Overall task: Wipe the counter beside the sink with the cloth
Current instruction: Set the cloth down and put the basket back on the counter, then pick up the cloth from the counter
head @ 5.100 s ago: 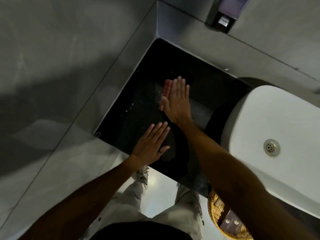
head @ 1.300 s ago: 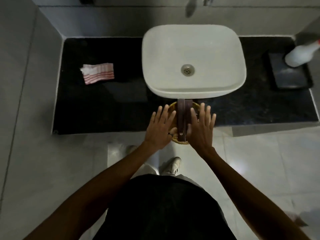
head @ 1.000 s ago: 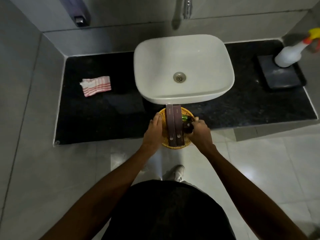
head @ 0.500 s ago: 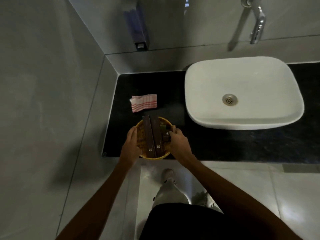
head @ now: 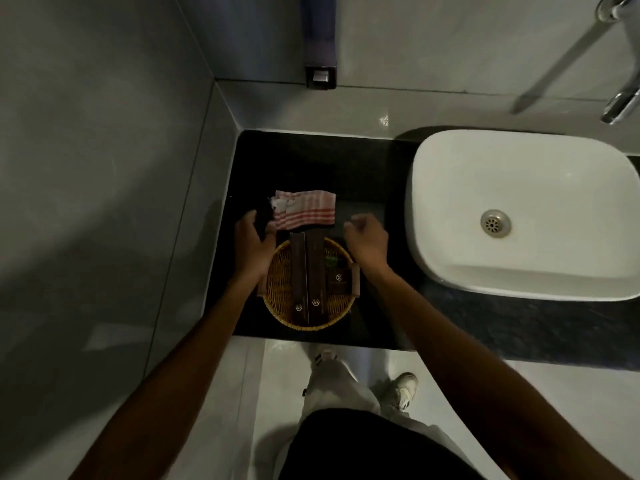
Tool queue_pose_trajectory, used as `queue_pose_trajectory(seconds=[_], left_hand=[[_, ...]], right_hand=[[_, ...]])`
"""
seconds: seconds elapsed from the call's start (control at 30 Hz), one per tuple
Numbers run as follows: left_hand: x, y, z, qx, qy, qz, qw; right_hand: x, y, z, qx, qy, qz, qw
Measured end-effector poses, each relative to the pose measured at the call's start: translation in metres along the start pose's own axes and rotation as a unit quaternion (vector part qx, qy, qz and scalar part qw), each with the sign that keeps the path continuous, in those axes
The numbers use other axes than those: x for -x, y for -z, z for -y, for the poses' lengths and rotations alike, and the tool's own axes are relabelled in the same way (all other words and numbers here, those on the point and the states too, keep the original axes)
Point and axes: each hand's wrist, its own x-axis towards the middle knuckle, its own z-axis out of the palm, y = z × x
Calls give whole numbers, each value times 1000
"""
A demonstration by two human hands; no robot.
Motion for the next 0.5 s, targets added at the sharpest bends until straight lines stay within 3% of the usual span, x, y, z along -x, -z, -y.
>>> queue_pose_trajectory(seconds=[0.1,0.27,0.37,0.5], left_hand=[[-49,-18,-35,35,94,70,992],[-79,-42,-50,-20,134,120,983],[-63,-38,-66,75,115,146,980],[-7,-36,-108,219,56,165,960]], right_hand=[[-41,-24,32,-11,-63,61,996],[-70,-47,57,-80,-135,87,984],[-71,-31,68,-131,-135,132,973],[-53,48,73,-170,-57,124,976]])
